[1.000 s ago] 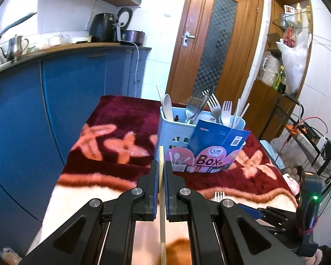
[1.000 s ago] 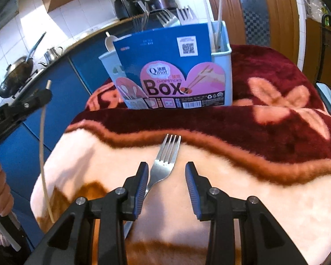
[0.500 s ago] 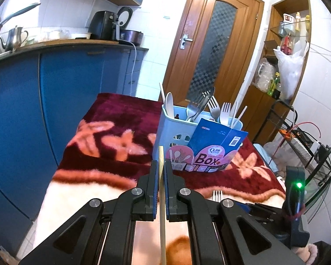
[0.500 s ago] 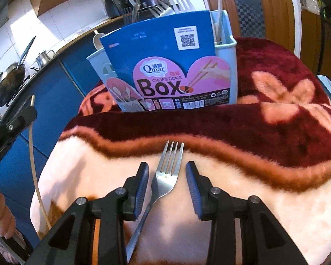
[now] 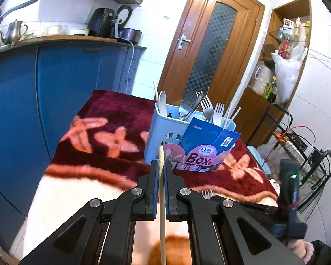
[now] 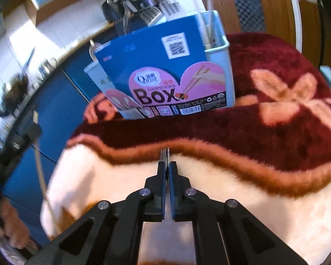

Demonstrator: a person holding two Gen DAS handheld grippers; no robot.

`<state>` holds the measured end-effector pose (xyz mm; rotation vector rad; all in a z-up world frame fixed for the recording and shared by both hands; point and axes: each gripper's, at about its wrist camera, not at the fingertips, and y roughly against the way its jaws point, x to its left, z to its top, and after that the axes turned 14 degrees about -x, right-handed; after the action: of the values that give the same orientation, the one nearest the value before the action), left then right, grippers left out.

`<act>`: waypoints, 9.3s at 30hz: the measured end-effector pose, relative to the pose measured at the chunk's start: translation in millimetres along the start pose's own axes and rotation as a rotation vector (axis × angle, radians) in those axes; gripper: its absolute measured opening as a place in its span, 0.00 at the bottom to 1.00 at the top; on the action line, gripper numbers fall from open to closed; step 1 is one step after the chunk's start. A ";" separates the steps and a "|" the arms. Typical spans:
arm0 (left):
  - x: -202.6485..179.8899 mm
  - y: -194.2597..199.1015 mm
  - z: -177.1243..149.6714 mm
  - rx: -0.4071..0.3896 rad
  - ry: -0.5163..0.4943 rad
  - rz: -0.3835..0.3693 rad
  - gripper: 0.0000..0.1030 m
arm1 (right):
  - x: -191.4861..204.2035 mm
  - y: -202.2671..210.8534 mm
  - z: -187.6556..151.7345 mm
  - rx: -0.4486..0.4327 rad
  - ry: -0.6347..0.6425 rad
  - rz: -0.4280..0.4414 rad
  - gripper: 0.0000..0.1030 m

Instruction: Organize utensils

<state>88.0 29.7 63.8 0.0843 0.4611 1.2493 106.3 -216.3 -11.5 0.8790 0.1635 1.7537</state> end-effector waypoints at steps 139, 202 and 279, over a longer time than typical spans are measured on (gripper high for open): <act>-42.1 50.0 -25.9 -0.199 -0.167 0.141 0.59 | 39.9 129.9 -18.2 -0.542 0.293 -0.093 0.70; -35.4 24.0 -77.6 -0.177 -0.216 0.267 0.71 | 10.3 94.8 -53.3 -0.488 0.296 -0.212 0.81; -36.7 24.2 -74.7 -0.186 -0.218 0.268 0.71 | 9.1 95.2 -51.5 -0.485 0.299 -0.210 0.81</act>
<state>29.3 -10.3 14.3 0.1260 0.1454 1.5214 -0.4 -228.5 5.0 0.2386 0.0192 1.6187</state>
